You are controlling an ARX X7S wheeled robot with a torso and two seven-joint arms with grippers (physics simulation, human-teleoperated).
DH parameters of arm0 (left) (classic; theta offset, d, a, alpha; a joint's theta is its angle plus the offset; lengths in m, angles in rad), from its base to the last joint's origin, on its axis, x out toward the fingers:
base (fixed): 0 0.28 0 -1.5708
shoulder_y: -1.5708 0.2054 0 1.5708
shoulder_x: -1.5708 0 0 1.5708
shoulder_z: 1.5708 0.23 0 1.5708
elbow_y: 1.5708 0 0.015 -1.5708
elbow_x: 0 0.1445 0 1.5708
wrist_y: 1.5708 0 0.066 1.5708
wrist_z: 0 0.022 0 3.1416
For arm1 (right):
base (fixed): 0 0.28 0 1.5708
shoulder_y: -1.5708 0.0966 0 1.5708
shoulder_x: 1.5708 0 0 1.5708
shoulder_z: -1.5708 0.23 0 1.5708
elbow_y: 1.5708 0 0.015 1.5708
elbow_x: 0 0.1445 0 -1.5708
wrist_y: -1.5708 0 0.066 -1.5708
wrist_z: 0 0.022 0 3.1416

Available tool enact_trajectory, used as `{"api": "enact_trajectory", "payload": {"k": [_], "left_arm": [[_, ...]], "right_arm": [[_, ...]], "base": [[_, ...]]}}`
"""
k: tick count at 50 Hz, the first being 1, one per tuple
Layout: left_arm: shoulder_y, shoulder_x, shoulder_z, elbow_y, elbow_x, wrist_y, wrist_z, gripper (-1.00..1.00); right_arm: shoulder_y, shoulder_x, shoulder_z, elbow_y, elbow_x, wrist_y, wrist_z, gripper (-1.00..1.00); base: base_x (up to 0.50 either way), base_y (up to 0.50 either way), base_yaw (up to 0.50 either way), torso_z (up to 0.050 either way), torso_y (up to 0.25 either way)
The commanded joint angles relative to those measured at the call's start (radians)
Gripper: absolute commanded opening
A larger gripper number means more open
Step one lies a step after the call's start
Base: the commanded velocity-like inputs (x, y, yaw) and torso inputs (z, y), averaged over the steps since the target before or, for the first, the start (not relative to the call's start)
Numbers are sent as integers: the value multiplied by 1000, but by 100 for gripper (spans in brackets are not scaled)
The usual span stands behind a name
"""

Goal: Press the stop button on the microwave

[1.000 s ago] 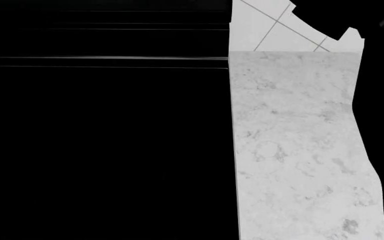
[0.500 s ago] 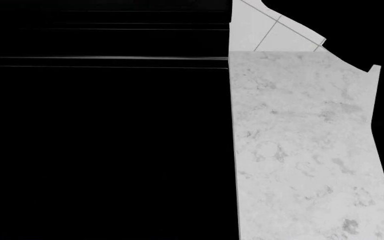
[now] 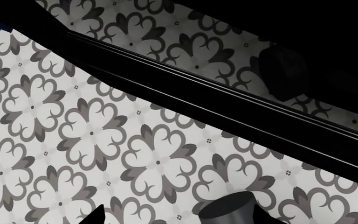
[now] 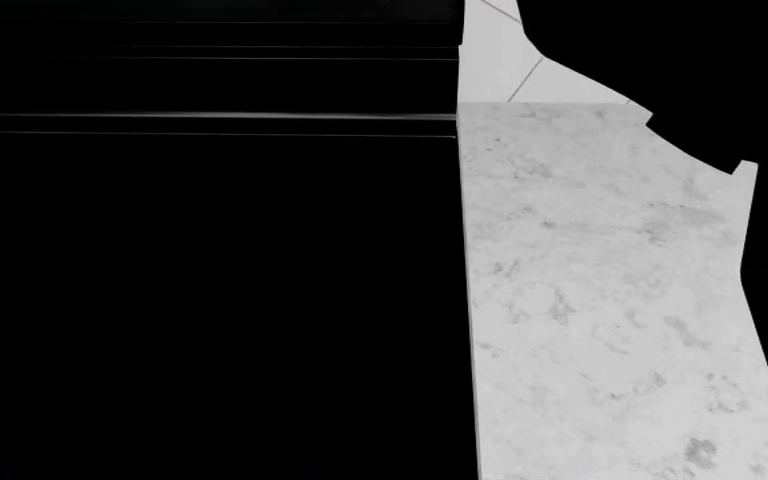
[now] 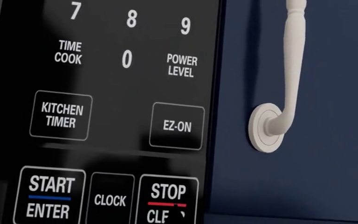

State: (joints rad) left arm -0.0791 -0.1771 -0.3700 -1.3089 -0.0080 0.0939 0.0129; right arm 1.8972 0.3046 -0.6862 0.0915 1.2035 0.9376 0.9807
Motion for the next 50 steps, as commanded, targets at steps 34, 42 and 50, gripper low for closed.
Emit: {"api": "enact_trajectory", "payload": {"k": [34, 42, 50], "left_arm": [[0, 0, 0, 0, 0, 0, 0, 100], [0, 0, 0, 0, 0, 0, 0, 100], [0, 0, 0, 0, 0, 0, 0, 100]], "right_arm": [[-20, -45, -113, 320, -193, -177, -257, -100], [-32, -42, -114, 344, -200, -193, -267, -100], [-49, -29, -116, 342, -201, -194, -267, -100]], "base": [[5, 1, 2, 1, 0], [14, 3, 9, 4, 0], [13, 3, 9, 3, 0]]}}
